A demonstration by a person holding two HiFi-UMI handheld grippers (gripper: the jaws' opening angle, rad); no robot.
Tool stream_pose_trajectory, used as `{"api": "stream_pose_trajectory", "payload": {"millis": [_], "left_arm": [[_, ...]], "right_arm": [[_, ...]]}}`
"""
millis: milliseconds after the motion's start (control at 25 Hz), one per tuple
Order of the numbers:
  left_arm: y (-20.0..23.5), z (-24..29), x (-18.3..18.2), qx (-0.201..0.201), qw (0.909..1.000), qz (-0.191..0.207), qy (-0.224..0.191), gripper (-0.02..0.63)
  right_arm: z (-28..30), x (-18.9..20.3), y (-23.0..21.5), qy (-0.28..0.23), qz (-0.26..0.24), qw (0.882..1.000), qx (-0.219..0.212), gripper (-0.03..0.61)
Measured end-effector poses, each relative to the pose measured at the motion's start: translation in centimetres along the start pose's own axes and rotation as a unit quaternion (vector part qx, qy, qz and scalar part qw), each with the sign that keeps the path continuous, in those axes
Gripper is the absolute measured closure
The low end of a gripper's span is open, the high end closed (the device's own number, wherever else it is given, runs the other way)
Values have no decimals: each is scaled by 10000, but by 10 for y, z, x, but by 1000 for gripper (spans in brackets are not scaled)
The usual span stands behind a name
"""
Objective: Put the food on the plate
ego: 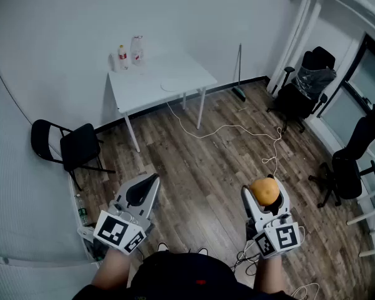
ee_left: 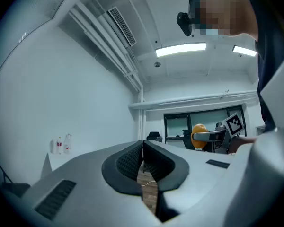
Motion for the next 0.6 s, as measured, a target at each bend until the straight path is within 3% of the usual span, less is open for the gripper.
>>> {"api": "stream_pose_trajectory", "payload": {"millis": [600], "left_arm": [[-15,11,8,64,9999,-48,110,591]], "right_arm": [[0,-4,-9,-234,52,9996,-170,227]]}}
Point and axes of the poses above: the fingertips, and each gripper's own axes: z forward along the fingers, y to its left, x out of its underside, the point moved 9 cm from there along -z, backward along the fingers, and after that the axes turned 10 degrees about -y, right-handed, at the moved point
